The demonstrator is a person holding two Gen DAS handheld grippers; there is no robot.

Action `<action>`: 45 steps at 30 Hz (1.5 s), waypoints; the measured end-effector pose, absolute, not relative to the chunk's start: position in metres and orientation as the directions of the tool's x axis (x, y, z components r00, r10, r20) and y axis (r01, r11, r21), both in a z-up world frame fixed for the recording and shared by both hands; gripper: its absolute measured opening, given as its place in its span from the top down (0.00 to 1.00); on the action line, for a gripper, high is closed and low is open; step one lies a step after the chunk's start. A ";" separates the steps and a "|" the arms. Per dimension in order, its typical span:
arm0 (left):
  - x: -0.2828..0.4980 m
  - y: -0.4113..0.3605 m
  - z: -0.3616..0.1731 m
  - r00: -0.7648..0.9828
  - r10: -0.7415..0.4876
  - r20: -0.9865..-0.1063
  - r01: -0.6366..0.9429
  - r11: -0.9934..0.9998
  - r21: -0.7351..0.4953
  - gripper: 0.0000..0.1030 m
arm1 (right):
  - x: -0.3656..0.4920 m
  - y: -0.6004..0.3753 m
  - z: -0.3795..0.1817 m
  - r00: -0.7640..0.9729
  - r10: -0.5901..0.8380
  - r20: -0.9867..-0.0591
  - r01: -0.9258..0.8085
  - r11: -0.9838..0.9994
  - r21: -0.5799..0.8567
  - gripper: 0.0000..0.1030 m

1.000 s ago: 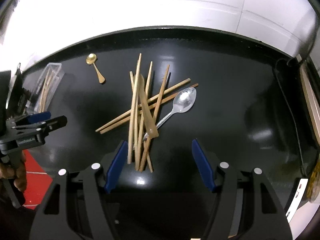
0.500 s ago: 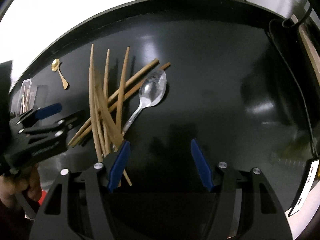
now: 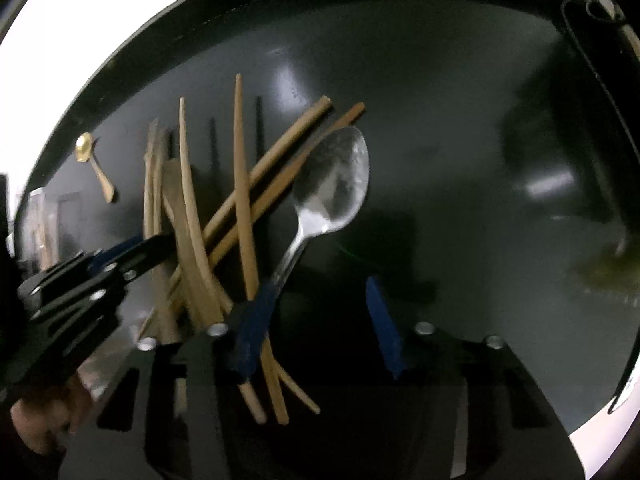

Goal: Organize utensils
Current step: 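Grasp the silver spoon with the right tool while the left tool grasps a chopstick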

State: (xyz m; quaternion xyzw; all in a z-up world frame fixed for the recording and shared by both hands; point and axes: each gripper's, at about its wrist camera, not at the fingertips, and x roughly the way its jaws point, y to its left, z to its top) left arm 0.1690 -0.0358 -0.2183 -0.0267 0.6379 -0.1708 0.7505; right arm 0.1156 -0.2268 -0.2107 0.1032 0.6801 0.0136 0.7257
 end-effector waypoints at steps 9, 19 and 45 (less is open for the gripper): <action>0.164 0.006 -0.204 0.148 -0.359 -0.921 0.220 0.920 -0.323 0.95 | 0.134 -0.189 -0.206 0.039 -0.021 -0.999 0.143 0.990 -0.016 0.56; 0.160 0.048 -0.202 0.160 -0.388 -0.908 0.185 0.915 -0.359 0.95 | 0.120 -0.184 -0.193 0.034 0.049 -0.998 0.143 0.988 0.053 0.93; 0.159 0.051 -0.218 0.234 -0.092 -0.968 0.286 0.958 -0.021 0.46 | 0.081 -0.202 -0.146 0.184 0.110 -0.977 0.056 0.991 0.122 0.93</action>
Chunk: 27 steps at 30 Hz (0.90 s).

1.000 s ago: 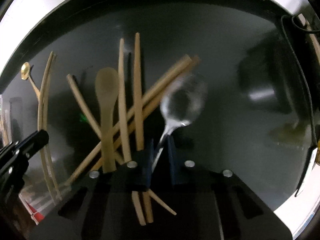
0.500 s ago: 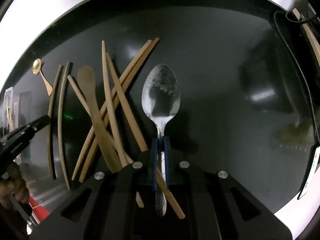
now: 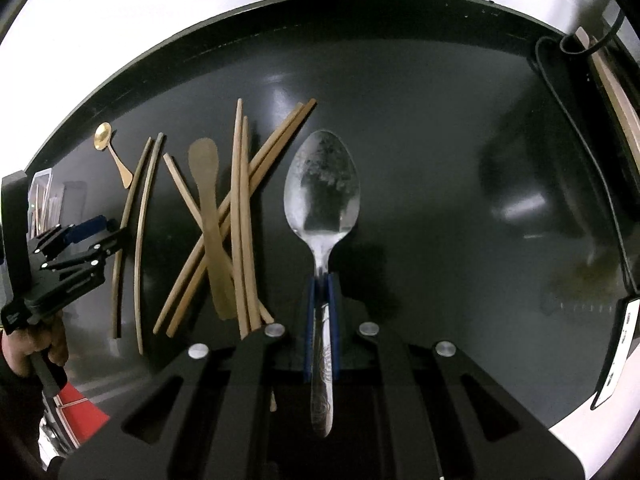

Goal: Organize utensils
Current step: 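Grasp the silver spoon with the right tool while the left tool grasps a chopstick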

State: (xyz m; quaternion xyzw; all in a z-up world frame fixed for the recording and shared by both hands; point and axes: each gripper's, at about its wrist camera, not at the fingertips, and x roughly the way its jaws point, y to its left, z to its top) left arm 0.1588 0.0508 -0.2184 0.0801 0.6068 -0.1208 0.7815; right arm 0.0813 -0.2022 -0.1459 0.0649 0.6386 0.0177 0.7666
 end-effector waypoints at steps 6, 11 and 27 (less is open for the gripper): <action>0.153 0.048 -0.215 0.256 -0.089 -0.963 0.302 0.953 -0.008 0.94 | 0.075 -0.218 -0.159 0.187 0.115 -0.976 0.036 0.992 0.124 0.93; 0.152 0.067 -0.201 0.271 -0.124 -0.955 0.218 0.974 -0.064 0.95 | 0.068 -0.218 -0.148 0.216 0.123 -0.969 0.015 0.992 0.129 0.93; 0.072 0.124 -0.118 0.348 -0.104 -0.932 0.028 0.995 -0.101 0.95 | 0.061 -0.125 -0.092 0.282 0.186 -0.941 -0.221 0.967 0.125 0.93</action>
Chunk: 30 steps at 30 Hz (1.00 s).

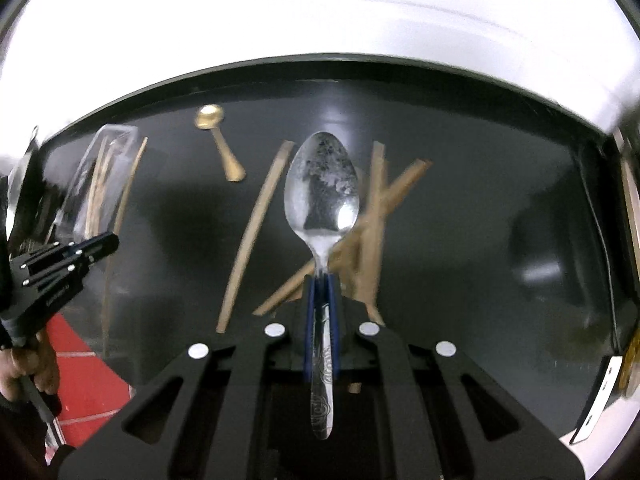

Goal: Organize utensils
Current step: 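Carry the spoon and chopstick toward the clear container with both tools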

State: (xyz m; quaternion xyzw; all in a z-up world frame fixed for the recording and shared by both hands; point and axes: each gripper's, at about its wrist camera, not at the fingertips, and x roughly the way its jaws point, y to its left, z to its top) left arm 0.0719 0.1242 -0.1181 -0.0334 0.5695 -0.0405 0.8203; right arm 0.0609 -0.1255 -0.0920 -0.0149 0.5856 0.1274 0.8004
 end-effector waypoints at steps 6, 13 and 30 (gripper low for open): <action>0.033 0.161 -0.100 0.360 -0.067 -0.931 -0.068 0.993 -0.098 0.95 | 0.051 -0.056 -0.076 0.271 0.250 -0.930 -0.346 0.927 0.149 0.93; 0.002 0.209 -0.084 0.372 -0.042 -0.927 -0.169 0.979 -0.112 0.95 | 0.030 0.035 -0.059 0.228 0.341 -0.912 -0.493 0.848 0.194 0.93; 0.010 0.331 -0.076 0.382 0.014 -0.924 -0.325 0.938 -0.121 0.95 | 0.071 0.210 -0.070 0.098 0.428 -0.899 -0.566 0.767 0.303 0.93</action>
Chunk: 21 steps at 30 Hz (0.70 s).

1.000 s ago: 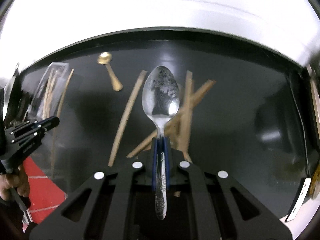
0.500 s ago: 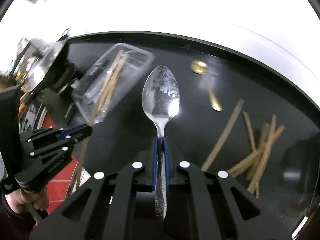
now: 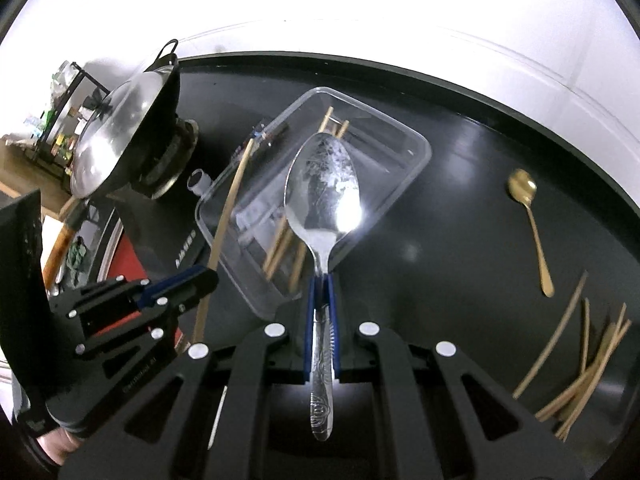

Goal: Organize utensils
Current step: 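Carry the spoon and chopstick toward the clear container with both tools, then open both tools over the clear container to drop spoon and chopstick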

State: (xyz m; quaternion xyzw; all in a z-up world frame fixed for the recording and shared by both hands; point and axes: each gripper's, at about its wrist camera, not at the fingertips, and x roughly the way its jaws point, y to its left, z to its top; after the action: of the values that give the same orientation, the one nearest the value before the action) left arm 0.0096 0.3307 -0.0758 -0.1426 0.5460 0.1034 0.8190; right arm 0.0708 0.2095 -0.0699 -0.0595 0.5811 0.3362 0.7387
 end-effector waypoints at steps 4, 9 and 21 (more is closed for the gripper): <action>0.034 0.354 -0.082 0.383 0.004 -0.924 -0.348 0.927 -0.141 0.95 | 0.096 0.235 -0.080 0.081 0.425 -0.901 -0.533 0.782 0.321 0.93; 0.068 0.379 -0.097 0.375 -0.020 -0.927 -0.386 0.905 -0.177 0.94 | 0.127 0.270 -0.098 0.054 0.418 -0.907 -0.508 0.793 0.335 0.93; 0.117 0.419 -0.150 0.314 -0.044 -0.949 -0.422 0.888 -0.181 0.94 | 0.177 0.295 -0.156 -0.027 0.385 -0.923 -0.417 0.835 0.360 0.99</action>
State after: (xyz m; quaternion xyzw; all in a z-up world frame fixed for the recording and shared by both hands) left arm 0.1165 0.4187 -0.1497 -0.2035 0.5733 0.1204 0.7845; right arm 0.1773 0.2955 -0.1558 -0.0123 0.6563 0.2873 0.6975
